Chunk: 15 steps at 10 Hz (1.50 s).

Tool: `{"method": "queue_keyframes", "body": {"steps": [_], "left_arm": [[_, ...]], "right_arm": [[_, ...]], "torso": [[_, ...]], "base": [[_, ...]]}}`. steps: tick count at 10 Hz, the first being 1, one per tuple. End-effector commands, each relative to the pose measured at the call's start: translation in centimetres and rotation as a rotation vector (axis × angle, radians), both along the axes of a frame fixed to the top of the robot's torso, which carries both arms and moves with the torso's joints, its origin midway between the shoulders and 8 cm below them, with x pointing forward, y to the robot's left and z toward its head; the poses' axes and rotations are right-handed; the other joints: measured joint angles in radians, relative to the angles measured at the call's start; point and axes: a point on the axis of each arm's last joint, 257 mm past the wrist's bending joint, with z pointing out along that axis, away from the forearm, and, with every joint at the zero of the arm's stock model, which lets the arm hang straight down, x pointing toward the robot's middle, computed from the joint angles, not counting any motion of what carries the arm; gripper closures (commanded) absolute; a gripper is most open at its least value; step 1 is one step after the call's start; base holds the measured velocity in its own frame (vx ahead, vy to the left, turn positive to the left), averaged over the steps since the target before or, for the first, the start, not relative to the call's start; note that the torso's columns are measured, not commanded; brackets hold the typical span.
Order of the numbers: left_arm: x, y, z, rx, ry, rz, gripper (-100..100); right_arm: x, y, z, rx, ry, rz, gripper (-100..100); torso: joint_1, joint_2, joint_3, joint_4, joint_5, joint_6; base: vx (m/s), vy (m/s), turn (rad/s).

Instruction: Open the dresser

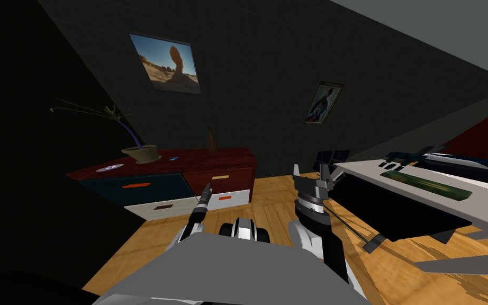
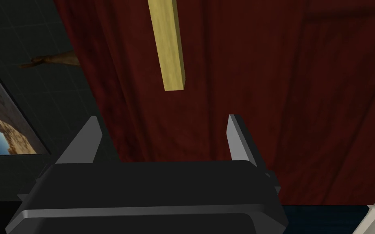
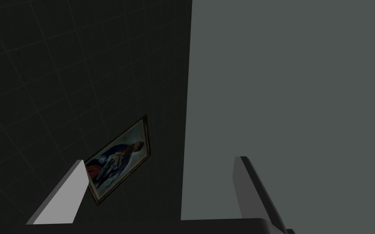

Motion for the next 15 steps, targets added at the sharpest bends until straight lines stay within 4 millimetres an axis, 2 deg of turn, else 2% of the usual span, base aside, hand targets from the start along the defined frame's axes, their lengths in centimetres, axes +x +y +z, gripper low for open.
{"method": "queue_keyframes", "body": {"steps": [1, 4, 8, 11, 12, 15], "left_arm": [[0.6, 1.2, 0.3, 0.035, 0.02, -0.008, -100], [1.2, 0.0, 0.5, -0.018, 0.01, 0.011, -100], [1.4, -2.1, 0.1, -0.103, -0.002, 0.036, -100], [1.6, -1.7, 0.6, -0.093, -0.004, 0.035, -100], [1.6, -1.7, 0.6, -0.093, -0.002, 0.035, 100], [1.2, -1.9, 1.0, -0.093, -0.006, 0.032, 100]], "right_arm": [[0.0, 0.0, 0.0, 0.0, 0.0, 0.0, 0], [0.0, 0.0, 0.0, 0.0, 0.0, 0.0, 0], [0.0, 0.0, 0.0, 0.0, 0.0, 0.0, 0], [0.0, 0.0, 0.0, 0.0, 0.0, 0.0, 0], [0.0, 0.0, 0.0, 0.0, 0.0, 0.0, 0], [0.0, 0.0, 0.0, 0.0, 0.0, 0.0, 0]], "torso": [[0.0, 0.0, 0.0, 0.0, 0.0, 0.0], [0.001, -0.004, -0.003, -0.001, 0.0, 0.0], [0.0, 0.003, 0.002, 0.001, 0.0, 0.0], [0.001, -0.005, -0.003, -0.001, 0.0, 0.0], [0.001, -0.003, -0.002, -0.001, 0.0, 0.0], [-0.003, 0.007, 0.005, 0.001, 0.0, 0.0]], "base": [[0.122, -0.002, -0.005], [0.149, 0.023, -0.005], [0.016, -0.001, 0.0], [0.038, 0.007, -0.007], [0.006, 0.002, 0.001], [-0.138, -0.041, 0.011]]}}
